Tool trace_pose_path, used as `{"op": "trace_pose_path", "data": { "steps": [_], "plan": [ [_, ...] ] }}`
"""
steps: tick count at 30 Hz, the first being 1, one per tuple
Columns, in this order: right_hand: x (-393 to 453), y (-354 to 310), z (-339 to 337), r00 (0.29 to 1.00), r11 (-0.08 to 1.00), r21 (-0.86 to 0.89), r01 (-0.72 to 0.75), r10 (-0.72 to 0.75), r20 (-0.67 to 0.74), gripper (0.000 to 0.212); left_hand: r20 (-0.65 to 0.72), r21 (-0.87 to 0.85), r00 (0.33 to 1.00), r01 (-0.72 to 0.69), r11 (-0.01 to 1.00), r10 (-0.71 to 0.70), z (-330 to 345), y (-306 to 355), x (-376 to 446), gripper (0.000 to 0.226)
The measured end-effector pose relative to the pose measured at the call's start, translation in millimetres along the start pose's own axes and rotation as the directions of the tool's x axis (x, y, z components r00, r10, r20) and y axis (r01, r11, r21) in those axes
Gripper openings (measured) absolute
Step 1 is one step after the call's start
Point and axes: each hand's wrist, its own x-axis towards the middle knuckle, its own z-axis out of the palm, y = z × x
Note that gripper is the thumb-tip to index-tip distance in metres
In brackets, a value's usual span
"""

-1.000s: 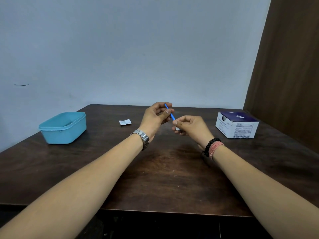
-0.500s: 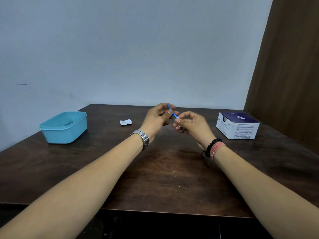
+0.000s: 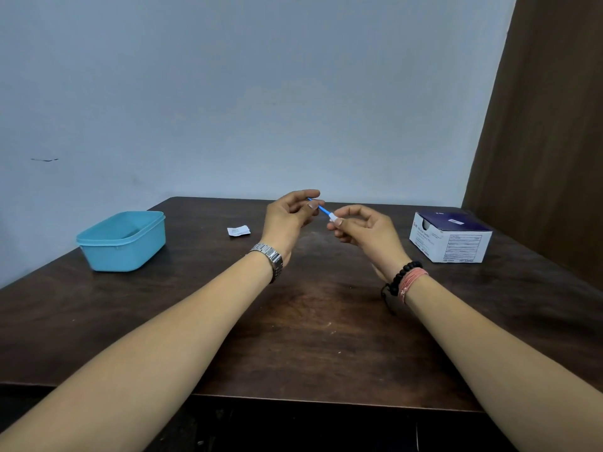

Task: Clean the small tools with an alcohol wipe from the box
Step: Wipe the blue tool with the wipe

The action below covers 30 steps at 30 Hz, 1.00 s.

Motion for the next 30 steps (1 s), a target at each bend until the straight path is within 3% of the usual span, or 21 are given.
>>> {"op": "trace_pose_path", "data": {
  "steps": [6,11,18,24,30],
  "plan": [
    [-1.3,-2.4,-1.7,0.998,0.997,0.064,0.053,-0.052,-0.028,0.016,-0.074,-0.053,0.996,0.045,0.998,-0.049,-3.0,-3.8,4.6,0.008],
    [-0.5,-3.6,-2.7,0.997,0.985,0.155,0.07,-0.063,-0.052,0.014,0.046,0.005,0.996,0.074,0.997,-0.074,4.1,-6.3,-0.9,0.006],
    [-0.4,-1.7,0.1,0.997,0.989,0.127,0.072,-0.068,-0.037,0.012,0.078,0.059,0.994,0.072,0.996,-0.076,7.6,-3.9,-5.0,0.006],
    [-0.9,-4.3,-1.0,0.995,0.99,0.099,0.098,-0.098,-0.006,0.022,0.093,0.052,0.991,0.095,0.994,-0.1,6.3,-3.6,-4.9,0.011],
    [-2.9,-7.6,-1.3,0.989,0.99,0.034,0.14,-0.138,-0.058,0.01,0.184,0.121,0.978,0.074,0.99,-0.095,10.1,-0.4,-9.3,0.011]
  ]
}}
